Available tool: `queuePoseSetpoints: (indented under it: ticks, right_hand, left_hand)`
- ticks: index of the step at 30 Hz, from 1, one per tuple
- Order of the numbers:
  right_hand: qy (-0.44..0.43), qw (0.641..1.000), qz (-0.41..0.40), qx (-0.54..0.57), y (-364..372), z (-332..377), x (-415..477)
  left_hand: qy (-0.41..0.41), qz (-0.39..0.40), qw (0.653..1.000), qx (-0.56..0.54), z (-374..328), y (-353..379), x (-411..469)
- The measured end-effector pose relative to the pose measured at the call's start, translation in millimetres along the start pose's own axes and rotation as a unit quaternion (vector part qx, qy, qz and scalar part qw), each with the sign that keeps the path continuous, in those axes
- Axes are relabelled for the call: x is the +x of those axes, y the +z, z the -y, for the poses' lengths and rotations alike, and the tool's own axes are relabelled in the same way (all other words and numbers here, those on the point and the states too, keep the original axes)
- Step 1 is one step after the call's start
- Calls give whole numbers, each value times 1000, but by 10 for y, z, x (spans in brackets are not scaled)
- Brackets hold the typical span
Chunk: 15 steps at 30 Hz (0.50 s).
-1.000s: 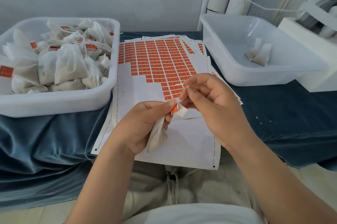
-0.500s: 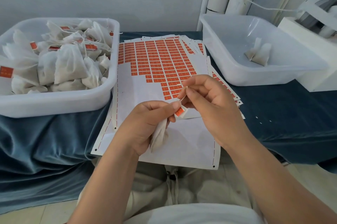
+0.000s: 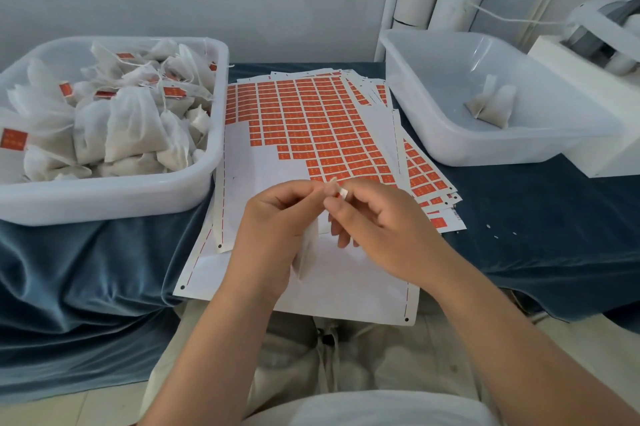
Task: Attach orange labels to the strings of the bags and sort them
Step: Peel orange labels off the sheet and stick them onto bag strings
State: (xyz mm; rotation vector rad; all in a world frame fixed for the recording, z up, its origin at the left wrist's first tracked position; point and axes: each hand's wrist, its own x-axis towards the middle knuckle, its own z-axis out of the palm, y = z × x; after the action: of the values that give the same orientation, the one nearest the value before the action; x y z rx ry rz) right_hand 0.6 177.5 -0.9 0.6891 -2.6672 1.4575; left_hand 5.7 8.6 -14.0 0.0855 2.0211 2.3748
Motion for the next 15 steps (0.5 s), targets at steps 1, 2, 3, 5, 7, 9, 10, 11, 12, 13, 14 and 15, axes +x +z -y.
queuePoseSetpoints:
  ticks: [1, 2, 3, 5, 7, 9, 10, 11, 12, 13, 14, 15]
  right_hand:
    - [-9, 1000, -1, -7, -4, -6, 5]
    - [-11, 1000, 0, -14, -6, -16, 6]
    - [-8, 1000, 1, -18, -6, -33, 2]
    - [3, 1000, -6, -18, 5, -64, -12]
    - [16, 1000, -12, -13, 22, -79, -25]
    - [27, 1000, -10, -4, 44, -89, -30]
    - [32, 999, -9, 1, 52, -97, -32]
    - [38, 999, -10, 10, 55, -104, -28]
    - [43, 999, -13, 21, 51, -112, -26]
    - [45, 998, -16, 30, 41, -116, -26]
    - [44, 998, -17, 37, 31, -119, -28]
    - [43, 998, -16, 44, 21, -122, -33]
  left_hand:
    - [-4, 19, 1000, -10, -8, -11, 8]
    - [-9, 39, 999, -19, -14, -22, 10]
    - [-13, 55, 998, -22, -15, -28, 14]
    - [-14, 72, 997, -7, -16, -27, 10]
    - [3, 59, 997, 41, -14, 2, 1]
    - [34, 10, 993, 108, 6, 48, -11]
    - [53, -12, 989, 136, 18, 75, -21]
    - [70, -26, 985, 157, 31, 97, -32]
    - [83, -32, 981, 170, 32, 115, -44]
    - [94, -31, 978, 183, 24, 122, -49]
    - [103, -23, 975, 193, 2, 110, -52]
    - [112, -10, 974, 199, -28, 82, -51]
